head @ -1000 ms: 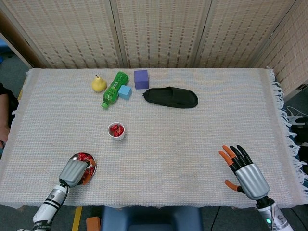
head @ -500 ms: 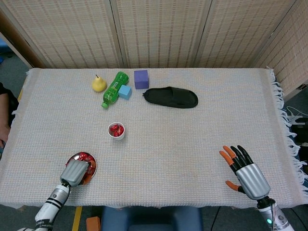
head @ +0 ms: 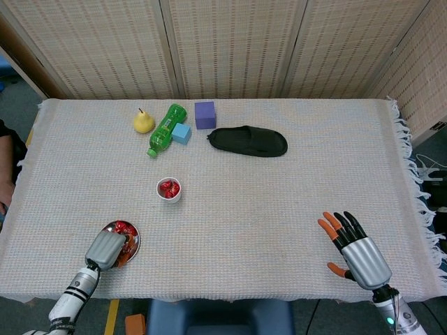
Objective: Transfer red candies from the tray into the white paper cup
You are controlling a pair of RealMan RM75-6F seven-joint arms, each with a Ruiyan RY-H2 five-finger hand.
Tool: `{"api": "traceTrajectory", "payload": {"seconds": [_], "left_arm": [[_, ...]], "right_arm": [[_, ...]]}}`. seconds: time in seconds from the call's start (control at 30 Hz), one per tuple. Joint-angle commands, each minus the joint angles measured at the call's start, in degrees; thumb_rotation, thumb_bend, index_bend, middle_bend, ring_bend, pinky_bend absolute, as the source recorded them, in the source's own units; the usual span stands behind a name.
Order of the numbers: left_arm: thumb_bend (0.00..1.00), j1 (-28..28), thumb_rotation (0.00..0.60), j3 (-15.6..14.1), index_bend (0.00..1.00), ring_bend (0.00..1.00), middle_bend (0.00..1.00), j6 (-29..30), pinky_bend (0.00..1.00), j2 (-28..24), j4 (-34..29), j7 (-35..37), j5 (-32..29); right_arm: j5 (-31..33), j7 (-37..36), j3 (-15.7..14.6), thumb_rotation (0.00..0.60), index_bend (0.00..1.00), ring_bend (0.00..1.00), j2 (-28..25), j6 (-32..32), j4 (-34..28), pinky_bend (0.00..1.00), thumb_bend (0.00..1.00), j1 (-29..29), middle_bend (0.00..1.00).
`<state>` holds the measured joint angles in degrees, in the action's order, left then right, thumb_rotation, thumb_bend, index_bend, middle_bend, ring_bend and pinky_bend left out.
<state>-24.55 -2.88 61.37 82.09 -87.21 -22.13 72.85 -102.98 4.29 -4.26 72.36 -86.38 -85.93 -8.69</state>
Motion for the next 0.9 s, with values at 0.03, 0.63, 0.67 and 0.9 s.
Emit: {"api": "traceTrajectory", "payload": {"seconds": [0.03, 0.63, 0.67, 0.9], "left_arm": [[0.44, 0.2, 0.600, 0.3, 0.53, 1.00, 0.99, 0.7, 1.00, -0.4, -0.4, 0.5, 0.7], [0.45, -6.1, 0.600, 9.5, 0.52, 1.00, 0.98, 0.9, 1.00, -6.2, -10.8, -4.1, 0.5], [0.45, -7.2, 0.600, 10.7, 0.52, 1.00, 0.98, 0.3, 1.00, -6.2, -11.2, -4.6, -0.4], [0.45, -14.0, 0.600, 15.5, 0.52, 1.00, 0.98, -4.1, 1.00, -3.4, -10.0, -8.9, -6.0]], "right_arm": [[0.1, 0.0, 0.0, 0.600, 0.00, 0.00, 0.0, 0.0, 0.0, 0.00, 0.00, 0.0, 0.00], [2.6, 0.2, 1.2, 0.600, 0.00, 0.00, 0.3, 1.7, 0.2, 0.00, 0.00, -0.5, 0.00], [3.0, 0.3, 1.5, 0.600, 0.00, 0.00, 0.3, 1.8, 0.2, 0.00, 0.00, -0.5, 0.00], [4.9, 0.7, 2.3, 0.600, 0.00, 0.00, 0.7, 2.9, 0.5, 0.00, 0.00, -0.8, 0.00]]}}
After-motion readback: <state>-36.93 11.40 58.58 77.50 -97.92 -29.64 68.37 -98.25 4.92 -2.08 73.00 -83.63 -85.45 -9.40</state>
